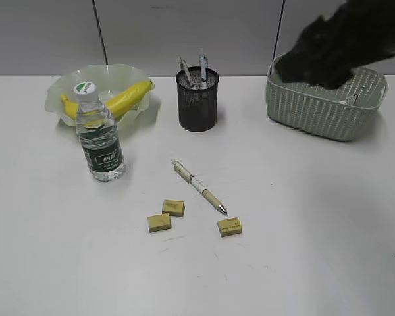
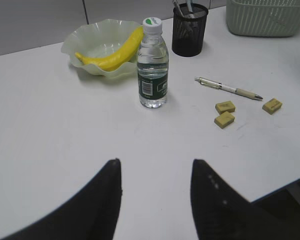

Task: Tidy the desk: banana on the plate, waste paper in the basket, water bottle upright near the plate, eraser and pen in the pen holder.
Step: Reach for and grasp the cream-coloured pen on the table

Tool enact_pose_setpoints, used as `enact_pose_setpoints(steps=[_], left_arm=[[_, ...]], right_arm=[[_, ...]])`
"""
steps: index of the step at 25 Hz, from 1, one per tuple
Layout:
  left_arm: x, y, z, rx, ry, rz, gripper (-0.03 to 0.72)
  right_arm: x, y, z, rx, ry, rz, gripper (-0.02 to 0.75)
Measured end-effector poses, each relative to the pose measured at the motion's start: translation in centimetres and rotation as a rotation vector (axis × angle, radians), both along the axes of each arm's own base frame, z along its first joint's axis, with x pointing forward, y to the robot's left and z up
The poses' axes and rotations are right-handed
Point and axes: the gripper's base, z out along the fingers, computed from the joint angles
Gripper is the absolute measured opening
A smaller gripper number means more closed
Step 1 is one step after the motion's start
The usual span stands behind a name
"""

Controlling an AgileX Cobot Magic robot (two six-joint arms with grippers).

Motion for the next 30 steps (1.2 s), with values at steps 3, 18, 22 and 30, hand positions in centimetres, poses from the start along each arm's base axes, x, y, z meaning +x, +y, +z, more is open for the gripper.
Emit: enact_pose_setpoints(steps=[3,18,22,30], left_arm=[[0.0,0.0,0.0,0.0,0.0,0.0,0.34],[0.0,0.0,0.0,0.0,0.0,0.0,0.34],[0.0,0.0,0.0,0.0,0.0,0.0,0.339],[0.0,0.0,0.0,0.0,-0.001,0.0,0.339]], right_arm=[[2.4,3.5,-1.5,-0.066,0.071,0.053,0.542],[11.7,12.4,-11.9,-0.242,0.44,0.033,0.542],[12.5,13.3,-14.6,-0.287,0.512,0.024,0.524],[11.7,15.2,-19.4,-0.373,0.577,0.062,0.515]])
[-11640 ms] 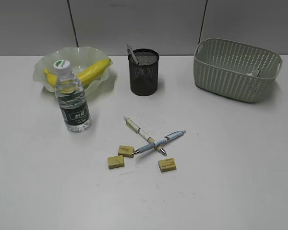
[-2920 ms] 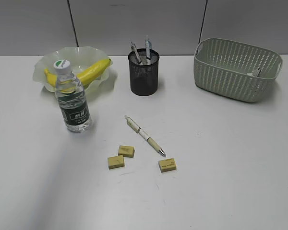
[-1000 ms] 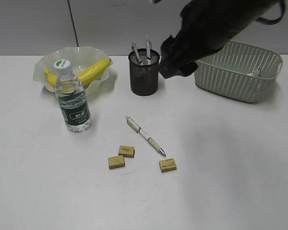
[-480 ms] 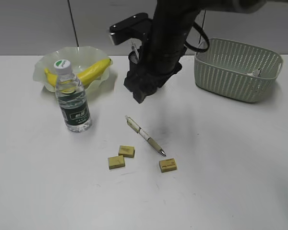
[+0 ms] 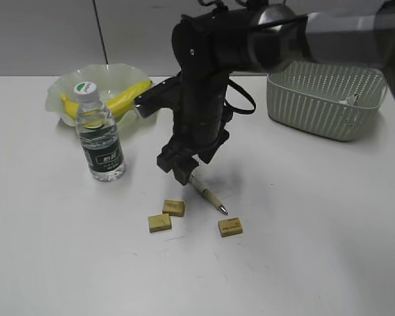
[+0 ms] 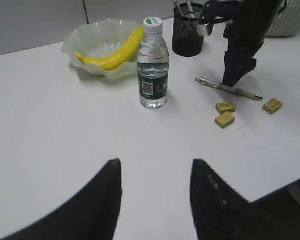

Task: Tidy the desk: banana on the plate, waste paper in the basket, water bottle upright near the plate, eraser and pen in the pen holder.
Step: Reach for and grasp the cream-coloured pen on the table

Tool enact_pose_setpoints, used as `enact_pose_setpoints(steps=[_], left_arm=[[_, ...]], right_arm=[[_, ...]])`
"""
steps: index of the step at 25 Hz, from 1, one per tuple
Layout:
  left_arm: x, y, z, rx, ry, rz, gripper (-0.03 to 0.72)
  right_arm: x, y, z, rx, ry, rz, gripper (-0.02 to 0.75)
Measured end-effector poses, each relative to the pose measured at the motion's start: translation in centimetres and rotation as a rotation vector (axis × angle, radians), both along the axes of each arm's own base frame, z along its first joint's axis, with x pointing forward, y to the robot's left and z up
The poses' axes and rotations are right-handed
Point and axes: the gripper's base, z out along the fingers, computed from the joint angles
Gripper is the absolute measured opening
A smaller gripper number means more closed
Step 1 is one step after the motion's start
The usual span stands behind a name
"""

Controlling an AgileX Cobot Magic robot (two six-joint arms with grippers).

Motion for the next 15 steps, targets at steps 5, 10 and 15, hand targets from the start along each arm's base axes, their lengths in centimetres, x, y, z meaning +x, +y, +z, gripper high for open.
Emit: enact_pose_setpoints(steps=[5,10,15], left_arm=[[0.0,0.0,0.0,0.0,0.0,0.0,0.334],[0.0,0.0,0.0,0.0,0.0,0.0,0.331],[0.0,0.0,0.0,0.0,0.0,0.0,0.331]], right_arm=[[0.1,0.0,-2.0,-0.035,0.022,-0.017,0.514],[0.4,0.2,-2.4,-0.022,-0.003,-0.023,0.51],[0.5,0.3,-2.5,-0.009,-0.014,-0.025,0.48]])
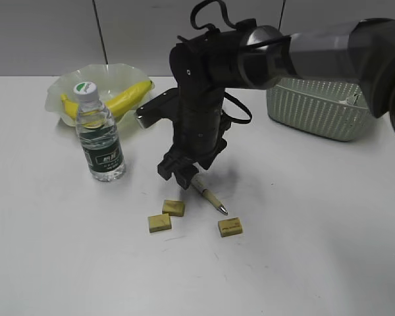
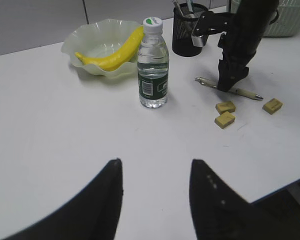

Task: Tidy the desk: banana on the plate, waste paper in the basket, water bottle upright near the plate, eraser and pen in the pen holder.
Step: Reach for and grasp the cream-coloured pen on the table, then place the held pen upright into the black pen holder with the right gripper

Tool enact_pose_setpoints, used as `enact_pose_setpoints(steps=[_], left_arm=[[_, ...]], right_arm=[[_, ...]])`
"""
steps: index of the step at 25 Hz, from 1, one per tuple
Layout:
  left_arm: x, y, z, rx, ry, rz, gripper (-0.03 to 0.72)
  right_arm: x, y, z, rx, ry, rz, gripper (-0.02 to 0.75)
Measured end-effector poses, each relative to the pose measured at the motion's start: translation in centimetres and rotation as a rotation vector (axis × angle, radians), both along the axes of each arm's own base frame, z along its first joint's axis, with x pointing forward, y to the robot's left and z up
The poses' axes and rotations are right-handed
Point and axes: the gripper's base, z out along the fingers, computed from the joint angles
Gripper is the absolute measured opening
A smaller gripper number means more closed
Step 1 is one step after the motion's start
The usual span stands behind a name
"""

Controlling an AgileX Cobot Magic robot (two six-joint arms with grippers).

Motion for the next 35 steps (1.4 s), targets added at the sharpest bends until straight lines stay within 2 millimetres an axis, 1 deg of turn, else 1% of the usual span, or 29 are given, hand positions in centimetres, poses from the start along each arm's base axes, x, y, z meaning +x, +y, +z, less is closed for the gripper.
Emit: enact_pose_setpoints(steps=[5,10,13,17,18,19,20,21,22,26,27,29,31,35], left_arm=[[0.0,0.0,0.0,0.0,0.0,0.0,0.331],[0.0,0.0,0.0,0.0,0.0,0.0,0.331],[0.0,0.0,0.0,0.0,0.0,0.0,0.331],[0.0,0.0,0.0,0.0,0.0,0.0,0.331],[0.0,0.0,0.0,0.0,0.0,0.0,0.331],[0.0,0.0,0.0,0.0,0.0,0.0,0.331],[0.0,0.0,0.0,0.0,0.0,0.0,0.331],[0.0,0.0,0.0,0.0,0.0,0.0,0.331],[0.0,0.0,0.0,0.0,0.0,0.0,0.331],[0.0,0.0,0.0,0.0,0.0,0.0,0.331],[0.0,0.0,0.0,0.0,0.0,0.0,0.331],[0.0,0.0,0.0,0.0,0.0,0.0,0.331],[0.0,0.0,0.0,0.0,0.0,0.0,0.331],[0.0,0.0,0.0,0.0,0.0,0.0,0.331]], right_arm=[[0.0,0.0,-0.7,-0.009,0.01,0.0,0.426],[0.0,0.0,-1.0,-0.011,0.013,0.0,0.398],[0.0,0.0,-1.5,-0.017,0.02,0.0,0.347],[-0.1,0.0,-1.9,-0.023,0.037,-0.004,0.313],[-0.1,0.0,-2.0,-0.024,0.039,-0.004,0.29],[-0.1,0.0,-2.0,-0.026,0.041,-0.004,0.249],[-0.1,0.0,-2.0,-0.029,0.044,-0.004,0.197],[-0.2,-0.1,-2.0,-0.032,0.048,-0.004,0.12],[-0.2,-0.1,-2.0,-0.034,0.05,-0.005,0.106],[-0.1,0.0,-1.5,-0.032,0.048,-0.005,0.11],[0.0,0.1,-1.1,-0.028,0.043,-0.005,0.11],[0.2,0.3,0.8,0.001,0.01,-0.005,0.11],[0.5,0.5,3.6,0.05,-0.046,-0.005,0.11],[0.4,0.4,10.5,0.176,-0.189,-0.004,0.11]])
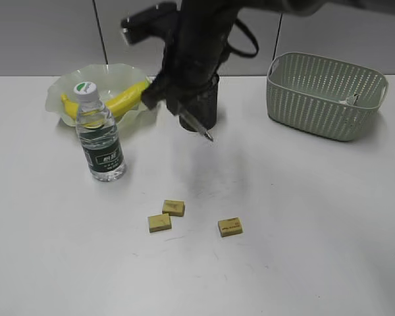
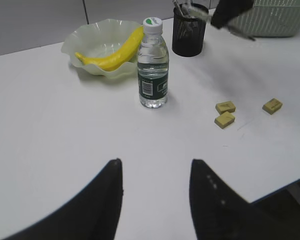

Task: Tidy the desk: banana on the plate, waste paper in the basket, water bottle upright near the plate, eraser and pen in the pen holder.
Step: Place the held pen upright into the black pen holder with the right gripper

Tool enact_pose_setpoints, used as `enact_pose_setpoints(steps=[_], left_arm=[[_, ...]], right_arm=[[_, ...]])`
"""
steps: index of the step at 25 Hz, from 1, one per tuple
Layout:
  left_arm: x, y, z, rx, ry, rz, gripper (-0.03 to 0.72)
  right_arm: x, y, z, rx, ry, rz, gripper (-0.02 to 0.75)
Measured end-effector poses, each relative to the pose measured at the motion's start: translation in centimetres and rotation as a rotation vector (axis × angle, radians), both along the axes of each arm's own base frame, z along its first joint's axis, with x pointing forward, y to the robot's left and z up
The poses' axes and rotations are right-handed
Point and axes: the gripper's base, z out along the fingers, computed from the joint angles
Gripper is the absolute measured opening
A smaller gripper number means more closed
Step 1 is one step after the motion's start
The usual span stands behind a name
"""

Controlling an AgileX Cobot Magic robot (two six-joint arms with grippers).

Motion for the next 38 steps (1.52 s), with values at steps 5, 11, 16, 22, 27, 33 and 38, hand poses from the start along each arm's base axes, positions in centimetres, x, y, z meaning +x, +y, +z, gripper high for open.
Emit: enact_pose_setpoints(steps=[5,11,16,22,27,33,38], left_arm=[[0.0,0.0,0.0,0.0,0.0,0.0,0.331],[0.0,0.0,0.0,0.0,0.0,0.0,0.331],[0.0,0.0,0.0,0.0,0.0,0.0,0.331],[0.0,0.0,0.0,0.0,0.0,0.0,0.33],[0.0,0.0,0.0,0.0,0.0,0.0,0.33],[0.0,0.0,0.0,0.0,0.0,0.0,0.33],[0.0,0.0,0.0,0.0,0.0,0.0,0.33]], right_arm=[[-0.5,-0.7,7.5,0.171,-0.235,0.004,0.11],[1.5,-1.5,10.5,0.367,-0.428,-0.079,0.11],[4.5,-3.0,10.2,0.516,-0.499,-0.201,0.11],[6.7,-2.6,7.2,0.577,-0.526,-0.24,0.109],[8.2,-3.0,4.7,0.584,-0.518,-0.277,0.109],[9.5,-3.7,1.7,0.539,-0.47,-0.311,0.109],[9.8,-3.4,-0.7,0.504,-0.434,-0.313,0.109]])
